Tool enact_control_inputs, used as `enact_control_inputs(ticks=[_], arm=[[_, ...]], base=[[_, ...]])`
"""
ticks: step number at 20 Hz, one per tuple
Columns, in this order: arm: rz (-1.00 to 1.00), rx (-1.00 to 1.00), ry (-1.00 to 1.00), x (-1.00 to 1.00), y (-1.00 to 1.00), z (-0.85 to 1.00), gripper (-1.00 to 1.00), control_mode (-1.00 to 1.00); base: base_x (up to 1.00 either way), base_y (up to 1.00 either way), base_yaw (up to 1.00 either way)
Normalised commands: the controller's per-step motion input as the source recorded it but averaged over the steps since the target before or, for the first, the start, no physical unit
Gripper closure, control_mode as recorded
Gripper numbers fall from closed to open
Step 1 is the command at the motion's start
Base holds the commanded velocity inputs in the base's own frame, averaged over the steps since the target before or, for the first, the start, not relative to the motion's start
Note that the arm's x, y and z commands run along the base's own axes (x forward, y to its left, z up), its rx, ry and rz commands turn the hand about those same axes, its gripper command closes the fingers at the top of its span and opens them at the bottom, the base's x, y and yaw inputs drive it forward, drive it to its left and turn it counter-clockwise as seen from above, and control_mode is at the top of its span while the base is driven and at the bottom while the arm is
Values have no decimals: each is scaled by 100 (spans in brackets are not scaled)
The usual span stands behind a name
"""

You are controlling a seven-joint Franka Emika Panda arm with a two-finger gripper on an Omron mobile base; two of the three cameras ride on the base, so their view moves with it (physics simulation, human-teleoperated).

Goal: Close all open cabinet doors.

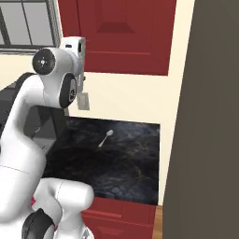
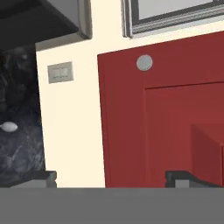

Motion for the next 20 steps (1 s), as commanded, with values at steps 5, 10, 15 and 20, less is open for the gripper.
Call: enact_control_inputs(ticks=[5, 10, 15, 20], arm=[[0, -19, 38, -85, 0, 17, -100, -100], [0, -3, -4, -100, -21, -26, -100, -100], [0, 9, -34, -100, -18, -48, -100, -100], [0, 13, -33, -59, -2, -34, -100, -100]], base=[[0, 0, 0], [0, 0, 0], [0, 0, 0], [0, 0, 0]])
